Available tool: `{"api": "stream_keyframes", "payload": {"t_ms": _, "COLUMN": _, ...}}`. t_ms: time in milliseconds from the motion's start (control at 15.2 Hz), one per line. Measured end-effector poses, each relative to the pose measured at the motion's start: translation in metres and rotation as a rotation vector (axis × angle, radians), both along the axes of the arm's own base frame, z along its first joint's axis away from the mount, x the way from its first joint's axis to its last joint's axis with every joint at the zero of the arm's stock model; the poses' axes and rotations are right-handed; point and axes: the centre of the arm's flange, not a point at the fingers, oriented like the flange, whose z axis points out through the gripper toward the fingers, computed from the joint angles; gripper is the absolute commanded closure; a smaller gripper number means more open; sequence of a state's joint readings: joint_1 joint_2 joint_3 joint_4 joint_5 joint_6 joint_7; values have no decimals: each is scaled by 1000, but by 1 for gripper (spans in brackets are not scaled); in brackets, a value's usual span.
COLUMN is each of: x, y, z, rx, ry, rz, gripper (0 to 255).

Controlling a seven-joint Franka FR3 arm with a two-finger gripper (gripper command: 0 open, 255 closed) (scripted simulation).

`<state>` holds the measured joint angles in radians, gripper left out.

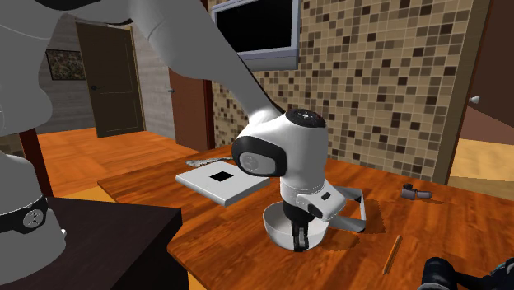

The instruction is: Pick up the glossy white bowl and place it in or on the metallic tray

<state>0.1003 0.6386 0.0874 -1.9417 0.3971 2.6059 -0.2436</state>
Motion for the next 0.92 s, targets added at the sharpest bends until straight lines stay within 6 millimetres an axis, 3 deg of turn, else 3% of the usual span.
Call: {"api": "stream_keyframes", "payload": {"t_ms": 924, "x": 0, "y": -1, "z": 75, "rx": 0, "ry": 0, "rz": 0, "gripper": 255}}
